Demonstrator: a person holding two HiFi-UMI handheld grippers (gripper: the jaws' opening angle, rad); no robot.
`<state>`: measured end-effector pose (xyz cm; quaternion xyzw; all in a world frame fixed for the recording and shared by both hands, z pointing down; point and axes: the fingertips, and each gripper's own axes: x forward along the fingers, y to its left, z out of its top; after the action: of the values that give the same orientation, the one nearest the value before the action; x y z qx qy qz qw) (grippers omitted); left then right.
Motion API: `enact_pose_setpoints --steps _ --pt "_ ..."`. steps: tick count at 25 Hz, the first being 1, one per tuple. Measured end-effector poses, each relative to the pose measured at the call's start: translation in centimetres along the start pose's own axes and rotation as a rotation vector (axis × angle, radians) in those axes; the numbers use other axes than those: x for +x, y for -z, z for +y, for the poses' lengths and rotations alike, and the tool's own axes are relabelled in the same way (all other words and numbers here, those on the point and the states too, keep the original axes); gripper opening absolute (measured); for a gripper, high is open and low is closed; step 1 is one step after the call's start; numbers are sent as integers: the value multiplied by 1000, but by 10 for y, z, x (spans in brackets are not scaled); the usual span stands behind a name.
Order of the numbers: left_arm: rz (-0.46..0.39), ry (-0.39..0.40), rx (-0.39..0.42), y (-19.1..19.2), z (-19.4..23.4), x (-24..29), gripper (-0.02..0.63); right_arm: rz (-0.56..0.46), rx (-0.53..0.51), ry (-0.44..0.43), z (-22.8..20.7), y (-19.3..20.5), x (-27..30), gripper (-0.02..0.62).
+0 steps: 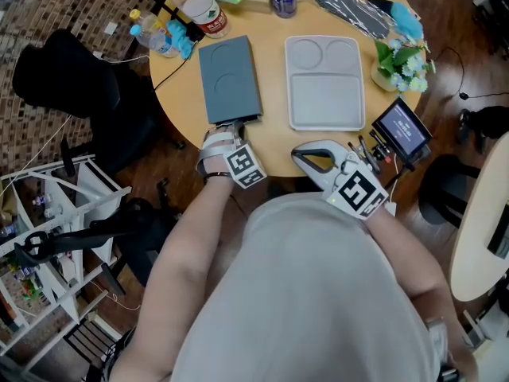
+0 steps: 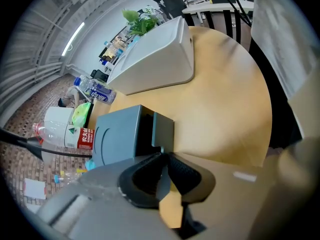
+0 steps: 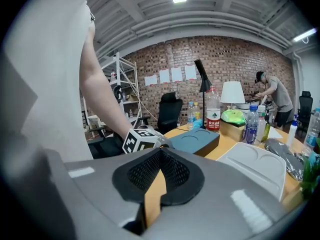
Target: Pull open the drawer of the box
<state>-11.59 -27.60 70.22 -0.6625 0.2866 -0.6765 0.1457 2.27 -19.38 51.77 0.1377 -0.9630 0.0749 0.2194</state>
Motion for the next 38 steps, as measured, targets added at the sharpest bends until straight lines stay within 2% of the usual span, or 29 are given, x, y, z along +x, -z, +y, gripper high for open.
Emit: enact_pose_setpoints --steps 7,17,26,33,38 --pt "18 18 -33 0 -6 -5 43 -8 -8 -19 -2 2 -5 6" --pt "16 74 -106 1 -40 -33 43 -22 -33 -114 11 5 7 6" --pt "-3 164 -190 2 -75 -54 43 -25 -59 -164 19 3 17 6" --pt "-26 279 -193 0 -98 -68 38 -50 -75 -182 25 -12 28 6" --pt "-47 354 -176 1 -113 -73 34 -43 -66 -162 29 -14 32 6"
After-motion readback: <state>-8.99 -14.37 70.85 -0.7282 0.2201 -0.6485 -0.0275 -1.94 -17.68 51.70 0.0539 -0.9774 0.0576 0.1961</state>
